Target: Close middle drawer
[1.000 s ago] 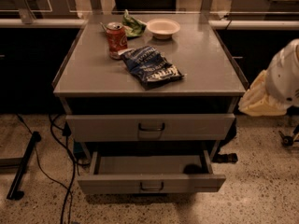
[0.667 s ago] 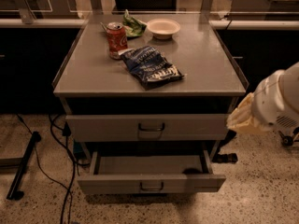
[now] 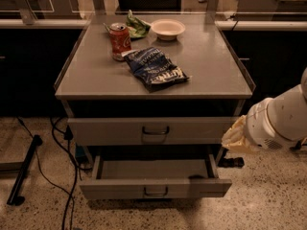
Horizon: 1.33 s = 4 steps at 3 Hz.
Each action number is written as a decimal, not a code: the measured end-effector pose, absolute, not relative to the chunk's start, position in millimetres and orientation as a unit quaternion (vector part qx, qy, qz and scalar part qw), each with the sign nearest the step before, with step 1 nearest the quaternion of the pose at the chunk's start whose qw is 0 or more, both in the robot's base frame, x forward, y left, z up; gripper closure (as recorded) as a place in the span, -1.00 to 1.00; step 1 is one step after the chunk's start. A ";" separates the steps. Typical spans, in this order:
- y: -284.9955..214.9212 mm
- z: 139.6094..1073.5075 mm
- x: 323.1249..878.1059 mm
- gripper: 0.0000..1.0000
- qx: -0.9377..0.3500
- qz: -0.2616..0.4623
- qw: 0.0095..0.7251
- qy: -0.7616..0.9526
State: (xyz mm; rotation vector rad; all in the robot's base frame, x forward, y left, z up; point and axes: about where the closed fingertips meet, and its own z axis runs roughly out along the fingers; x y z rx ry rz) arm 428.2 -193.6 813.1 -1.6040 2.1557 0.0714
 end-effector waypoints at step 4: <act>-216.7 591.2 426.8 1.00 -0.537 0.061 0.218 0.813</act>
Offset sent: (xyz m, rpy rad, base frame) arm 0.0024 -0.0343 -0.1408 -0.0046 -0.0175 -0.0875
